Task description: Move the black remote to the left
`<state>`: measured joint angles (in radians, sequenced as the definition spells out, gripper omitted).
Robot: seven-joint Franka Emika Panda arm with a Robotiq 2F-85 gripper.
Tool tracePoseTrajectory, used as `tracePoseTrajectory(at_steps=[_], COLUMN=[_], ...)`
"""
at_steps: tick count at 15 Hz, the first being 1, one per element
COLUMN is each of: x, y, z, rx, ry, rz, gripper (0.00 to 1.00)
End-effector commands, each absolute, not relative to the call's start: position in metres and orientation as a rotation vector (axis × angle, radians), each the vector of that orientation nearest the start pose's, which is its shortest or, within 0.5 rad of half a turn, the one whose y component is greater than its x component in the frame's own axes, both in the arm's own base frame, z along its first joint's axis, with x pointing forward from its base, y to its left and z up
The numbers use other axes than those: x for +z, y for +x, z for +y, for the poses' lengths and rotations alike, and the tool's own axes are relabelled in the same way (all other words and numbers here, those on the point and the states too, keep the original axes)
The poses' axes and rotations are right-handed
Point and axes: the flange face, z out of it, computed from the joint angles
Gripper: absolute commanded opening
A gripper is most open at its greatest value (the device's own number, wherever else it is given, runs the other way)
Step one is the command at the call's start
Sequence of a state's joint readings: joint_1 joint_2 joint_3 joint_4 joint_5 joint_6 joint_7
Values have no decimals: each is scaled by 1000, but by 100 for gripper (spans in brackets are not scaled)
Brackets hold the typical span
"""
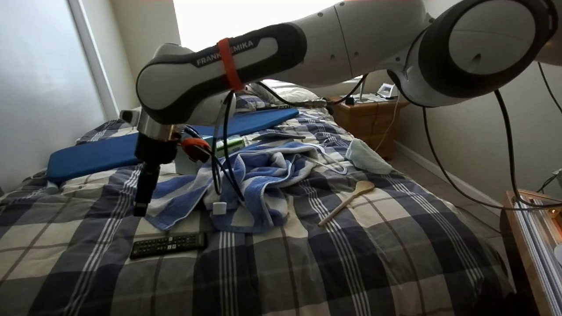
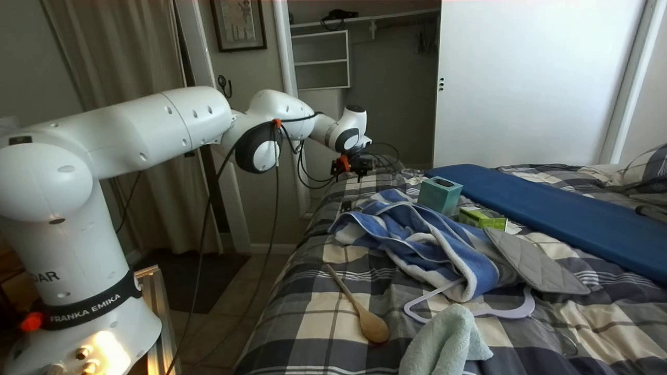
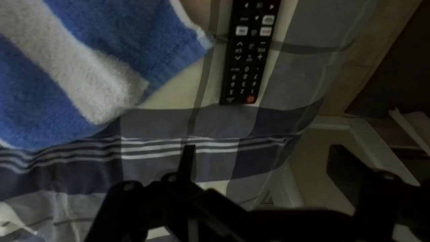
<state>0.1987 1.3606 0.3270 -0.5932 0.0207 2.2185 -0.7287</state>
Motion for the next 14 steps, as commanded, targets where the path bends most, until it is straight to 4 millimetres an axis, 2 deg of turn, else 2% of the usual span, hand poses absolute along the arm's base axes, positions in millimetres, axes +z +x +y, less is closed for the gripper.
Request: tracePoseTrajectory(at_steps=[1, 3, 5, 8, 11, 14], x=[227, 238, 237, 231, 224, 222], y=[797, 798, 791, 775, 758, 738], z=[244, 225, 209, 189, 176, 159], rx=[-533, -479, -321, -98, 34, 193], ry=[-2621, -2659, -2691, -2710, -2748, -2859], rz=[-1387, -1460, -1531, -1543, -1478, -1315], gripper=[100, 100, 100, 100, 100, 100])
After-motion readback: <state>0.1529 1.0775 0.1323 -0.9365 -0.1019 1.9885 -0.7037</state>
